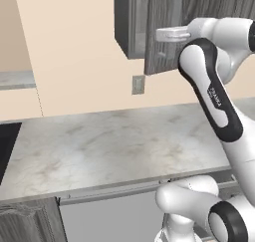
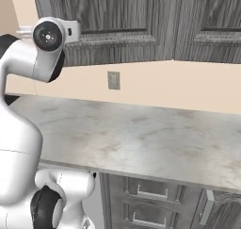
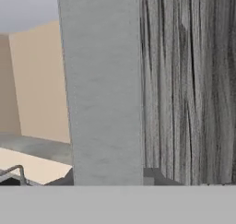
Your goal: Open the cabinet, pick the kettle from the cabinet, and place it in the sink.
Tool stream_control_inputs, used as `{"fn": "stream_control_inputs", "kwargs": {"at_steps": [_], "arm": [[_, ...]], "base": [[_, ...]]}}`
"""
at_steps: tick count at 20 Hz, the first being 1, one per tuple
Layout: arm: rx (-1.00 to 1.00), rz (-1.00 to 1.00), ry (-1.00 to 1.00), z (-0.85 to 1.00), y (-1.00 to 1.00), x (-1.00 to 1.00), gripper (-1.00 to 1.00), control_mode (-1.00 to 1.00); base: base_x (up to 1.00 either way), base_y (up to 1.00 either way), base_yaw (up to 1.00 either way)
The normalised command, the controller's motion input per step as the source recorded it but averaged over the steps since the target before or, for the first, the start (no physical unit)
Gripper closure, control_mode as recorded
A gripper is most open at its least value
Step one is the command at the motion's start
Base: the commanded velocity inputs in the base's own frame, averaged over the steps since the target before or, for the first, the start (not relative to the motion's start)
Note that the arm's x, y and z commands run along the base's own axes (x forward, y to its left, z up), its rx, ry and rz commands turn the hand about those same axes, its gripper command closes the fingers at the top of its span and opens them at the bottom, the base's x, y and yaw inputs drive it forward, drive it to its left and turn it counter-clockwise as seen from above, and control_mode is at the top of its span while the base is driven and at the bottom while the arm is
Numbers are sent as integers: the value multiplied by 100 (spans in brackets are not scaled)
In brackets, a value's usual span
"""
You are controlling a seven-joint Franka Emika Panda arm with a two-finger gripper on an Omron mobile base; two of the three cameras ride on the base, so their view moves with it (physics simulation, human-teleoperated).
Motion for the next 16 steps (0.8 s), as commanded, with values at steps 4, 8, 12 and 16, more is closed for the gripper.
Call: {"fn": "stream_control_inputs", "kwargs": {"at_steps": [4,8,12,16], "arm": [[12,11,0,10,-40,-45,100,-100],[10,9,0,10,-44,-44,100,-100],[6,8,0,7,-45,-37,100,-100],[2,7,2,3,-45,-35,100,-100]], "base": [[0,0,0],[0,0,0],[0,0,0],[0,0,0]]}}
